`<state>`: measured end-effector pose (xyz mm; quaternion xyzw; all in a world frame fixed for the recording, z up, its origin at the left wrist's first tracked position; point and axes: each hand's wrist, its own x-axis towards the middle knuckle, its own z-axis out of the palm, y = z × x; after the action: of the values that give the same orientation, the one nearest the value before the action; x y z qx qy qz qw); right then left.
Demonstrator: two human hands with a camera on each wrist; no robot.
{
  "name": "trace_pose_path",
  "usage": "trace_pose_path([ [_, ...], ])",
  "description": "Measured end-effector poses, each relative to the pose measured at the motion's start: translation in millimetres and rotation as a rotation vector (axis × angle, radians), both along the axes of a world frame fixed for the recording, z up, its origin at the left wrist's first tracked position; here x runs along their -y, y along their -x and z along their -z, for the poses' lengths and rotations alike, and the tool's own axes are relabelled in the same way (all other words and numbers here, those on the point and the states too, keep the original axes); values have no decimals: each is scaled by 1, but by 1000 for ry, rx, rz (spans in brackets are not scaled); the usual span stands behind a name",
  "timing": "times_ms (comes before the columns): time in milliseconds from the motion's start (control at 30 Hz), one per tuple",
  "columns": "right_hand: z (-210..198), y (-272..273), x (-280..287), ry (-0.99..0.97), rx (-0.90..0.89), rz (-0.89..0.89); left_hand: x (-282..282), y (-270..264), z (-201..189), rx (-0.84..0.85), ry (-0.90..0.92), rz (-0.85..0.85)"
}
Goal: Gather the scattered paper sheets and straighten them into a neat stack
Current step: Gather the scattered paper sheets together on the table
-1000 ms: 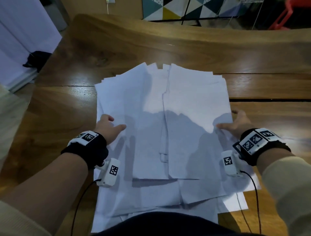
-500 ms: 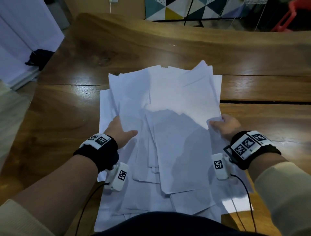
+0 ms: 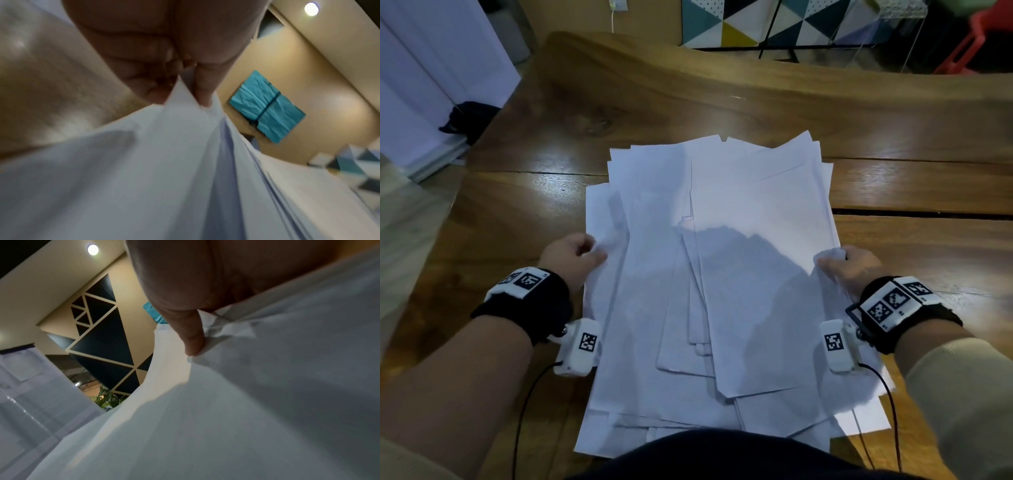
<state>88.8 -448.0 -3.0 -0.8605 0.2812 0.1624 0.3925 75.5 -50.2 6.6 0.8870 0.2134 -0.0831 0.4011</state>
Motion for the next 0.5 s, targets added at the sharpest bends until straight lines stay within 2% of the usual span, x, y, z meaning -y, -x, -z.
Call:
trace_pose_path([
  [100,-4,-2,5,7,21,21,1,-8,5,174,199,-304],
  [133,-5,-2,9,3,41,37,1,-10,8,167,288,-380],
  [200,-6,0,12,-2,51,58,3,-8,15,48,404,-502],
  [233,-5,1,14,4,43,59,4,-7,20,-21,407,-488],
  [267,-3,3,15,10,34,45,7,-5,23,-71,377,-401],
  [367,1,7,10,12,17,-6,21,1,26,-144,134,-121],
  [500,0,7,1,-27,5,-54,38,-6,24,-141,1,-29],
])
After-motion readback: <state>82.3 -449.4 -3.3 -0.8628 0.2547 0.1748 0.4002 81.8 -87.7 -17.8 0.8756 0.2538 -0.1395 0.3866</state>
